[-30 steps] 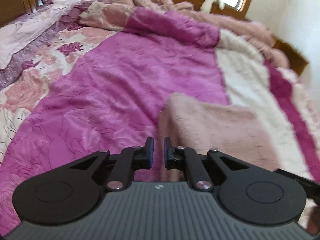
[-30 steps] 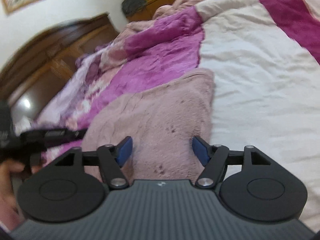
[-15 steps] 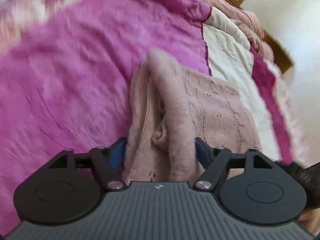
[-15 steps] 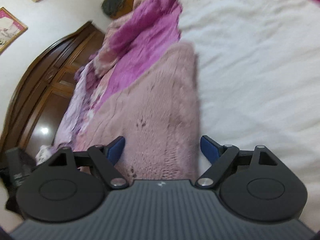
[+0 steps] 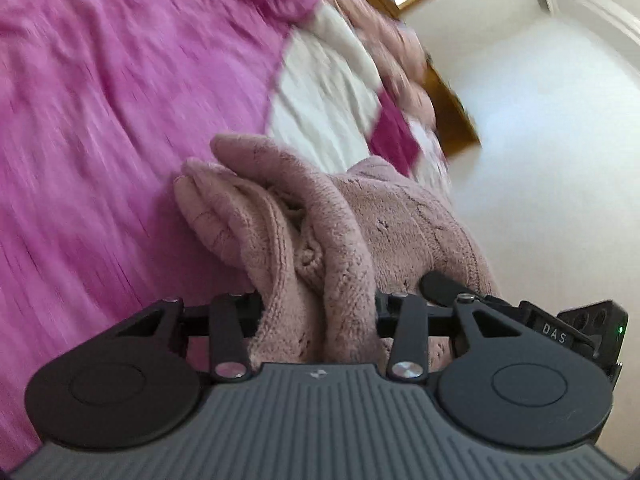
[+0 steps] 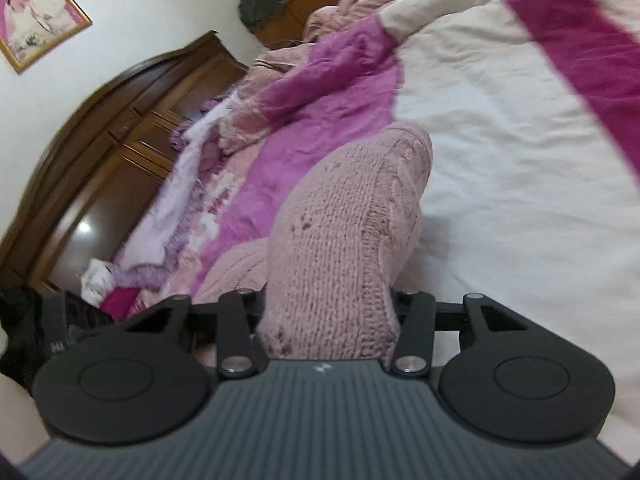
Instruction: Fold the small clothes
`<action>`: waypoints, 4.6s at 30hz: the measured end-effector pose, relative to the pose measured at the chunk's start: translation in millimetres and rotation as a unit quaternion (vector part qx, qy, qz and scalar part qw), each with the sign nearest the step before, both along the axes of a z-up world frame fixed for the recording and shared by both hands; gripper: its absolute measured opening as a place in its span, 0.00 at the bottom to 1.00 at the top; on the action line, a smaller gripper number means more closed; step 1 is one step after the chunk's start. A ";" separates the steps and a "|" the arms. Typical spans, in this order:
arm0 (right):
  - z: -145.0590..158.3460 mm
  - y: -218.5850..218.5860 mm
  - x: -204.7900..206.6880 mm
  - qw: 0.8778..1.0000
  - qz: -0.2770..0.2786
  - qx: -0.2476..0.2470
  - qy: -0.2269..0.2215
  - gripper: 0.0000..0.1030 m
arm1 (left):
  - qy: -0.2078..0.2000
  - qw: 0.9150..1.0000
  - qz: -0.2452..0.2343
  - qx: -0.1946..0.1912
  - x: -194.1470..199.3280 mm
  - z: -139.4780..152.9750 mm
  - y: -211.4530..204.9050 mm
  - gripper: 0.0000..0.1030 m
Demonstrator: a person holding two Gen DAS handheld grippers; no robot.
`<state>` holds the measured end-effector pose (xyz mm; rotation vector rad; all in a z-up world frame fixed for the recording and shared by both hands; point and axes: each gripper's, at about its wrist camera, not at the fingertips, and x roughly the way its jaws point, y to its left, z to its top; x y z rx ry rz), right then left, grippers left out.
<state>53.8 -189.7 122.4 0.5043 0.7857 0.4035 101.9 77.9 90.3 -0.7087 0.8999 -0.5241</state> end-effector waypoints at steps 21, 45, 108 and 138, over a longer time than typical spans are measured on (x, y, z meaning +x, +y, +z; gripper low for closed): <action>-56.2 -33.4 -120.9 0.994 -0.027 -0.107 -0.012 0.63 | -0.046 0.954 0.038 0.292 -138.3 29.6 -65.2 0.62; -67.1 4.0 -167.2 0.979 -0.038 -0.199 -0.018 0.79 | -0.047 0.919 0.031 0.390 -194.4 6.8 -142.6 0.71; -78.3 6.5 -164.9 0.980 -0.034 -0.196 0.011 0.79 | -0.023 0.911 0.035 0.410 -191.4 -5.2 -141.0 0.71; -78.0 7.3 -165.1 0.980 -0.035 -0.196 0.011 0.79 | -0.023 0.911 0.031 0.411 -192.4 -6.1 -142.7 0.71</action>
